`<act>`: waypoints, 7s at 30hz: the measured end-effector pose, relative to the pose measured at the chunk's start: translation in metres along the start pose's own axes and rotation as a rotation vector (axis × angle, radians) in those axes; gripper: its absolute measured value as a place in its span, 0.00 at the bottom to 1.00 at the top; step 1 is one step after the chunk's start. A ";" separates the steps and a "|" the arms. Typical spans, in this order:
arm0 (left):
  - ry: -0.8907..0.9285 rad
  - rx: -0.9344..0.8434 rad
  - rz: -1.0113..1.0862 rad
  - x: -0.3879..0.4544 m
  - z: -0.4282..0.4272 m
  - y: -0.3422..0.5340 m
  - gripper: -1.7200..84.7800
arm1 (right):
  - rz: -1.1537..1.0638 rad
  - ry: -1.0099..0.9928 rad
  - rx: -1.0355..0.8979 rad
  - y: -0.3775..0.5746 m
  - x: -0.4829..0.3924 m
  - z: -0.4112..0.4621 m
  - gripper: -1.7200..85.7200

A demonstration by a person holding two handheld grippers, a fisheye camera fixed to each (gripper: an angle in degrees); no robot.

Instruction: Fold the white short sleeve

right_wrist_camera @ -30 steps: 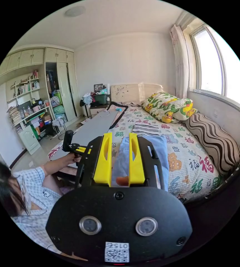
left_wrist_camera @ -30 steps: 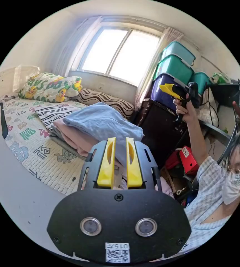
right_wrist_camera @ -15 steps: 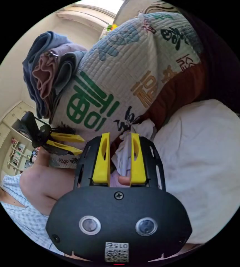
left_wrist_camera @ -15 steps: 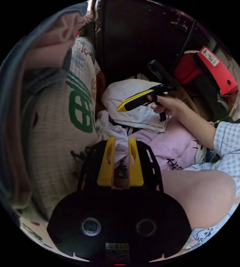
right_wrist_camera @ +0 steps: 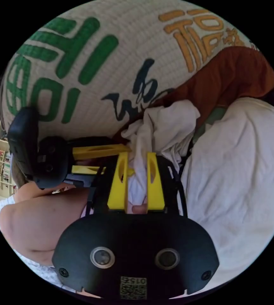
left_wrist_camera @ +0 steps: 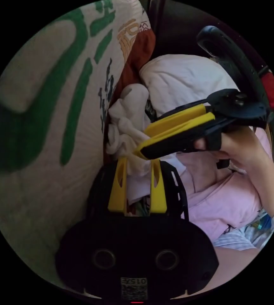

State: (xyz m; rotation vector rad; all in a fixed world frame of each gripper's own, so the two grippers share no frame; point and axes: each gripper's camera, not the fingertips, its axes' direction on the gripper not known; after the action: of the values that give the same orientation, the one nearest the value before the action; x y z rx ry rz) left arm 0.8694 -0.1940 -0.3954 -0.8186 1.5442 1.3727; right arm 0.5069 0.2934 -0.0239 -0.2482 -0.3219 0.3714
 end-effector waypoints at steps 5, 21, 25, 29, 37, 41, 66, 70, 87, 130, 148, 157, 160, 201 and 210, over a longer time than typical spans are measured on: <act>0.065 0.016 0.024 -0.004 0.018 0.029 0.05 | 0.046 -0.095 0.097 0.026 0.014 -0.019 0.03; 0.131 0.874 0.252 0.031 -0.169 0.307 0.03 | -0.424 -0.234 0.863 0.242 -0.167 -0.226 0.01; 0.003 0.990 0.140 0.032 -0.167 0.405 0.03 | -0.565 -0.107 0.740 0.213 -0.261 -0.232 0.01; 0.019 1.112 0.005 0.017 -0.166 0.498 0.03 | -0.706 -0.083 0.527 0.164 -0.387 -0.224 0.01; -0.224 1.295 -0.235 0.024 -0.163 0.725 0.02 | -0.883 0.153 0.334 0.156 -0.618 -0.145 0.02; -0.292 1.285 -0.337 0.031 -0.132 0.798 0.02 | -1.052 0.267 0.290 0.186 -0.713 -0.067 0.02; -0.680 1.276 -0.608 0.099 0.095 0.990 0.02 | -1.172 -0.491 0.172 0.163 -0.663 0.252 0.11; -0.676 1.303 -0.723 0.089 0.141 1.002 0.02 | -1.297 -0.323 0.065 0.190 -0.645 0.340 0.18; -0.709 1.313 -0.827 0.115 0.182 1.006 0.02 | -1.367 0.050 0.237 0.216 -0.678 0.424 0.06; -0.180 0.545 -0.012 -0.082 0.141 0.765 0.14 | -1.685 -0.083 -0.100 0.176 -0.500 0.378 0.15; -0.243 0.926 -0.492 -0.168 0.115 0.822 0.02 | -1.201 -0.330 0.158 0.064 -0.496 0.289 0.01; 0.022 0.774 -0.597 -0.218 0.180 0.836 0.15 | -1.146 -0.168 -0.080 0.016 -0.533 0.338 0.17; -0.022 0.749 -0.553 -0.194 0.193 0.832 0.16 | -1.184 -0.195 -0.091 0.025 -0.532 0.324 0.17; -1.802 2.031 -0.617 0.347 0.164 0.779 0.01 | -0.852 -0.146 1.975 0.335 -0.662 -0.070 0.02; -1.956 1.785 -0.637 0.223 0.160 0.735 0.02 | -1.038 0.196 1.982 0.210 -0.737 0.028 0.02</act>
State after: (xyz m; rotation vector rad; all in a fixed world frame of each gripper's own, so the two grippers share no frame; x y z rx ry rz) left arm 0.1490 0.1054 -0.3077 0.9676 0.2029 -0.3220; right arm -0.2191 0.1994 -0.2518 1.7695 0.2355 -0.4743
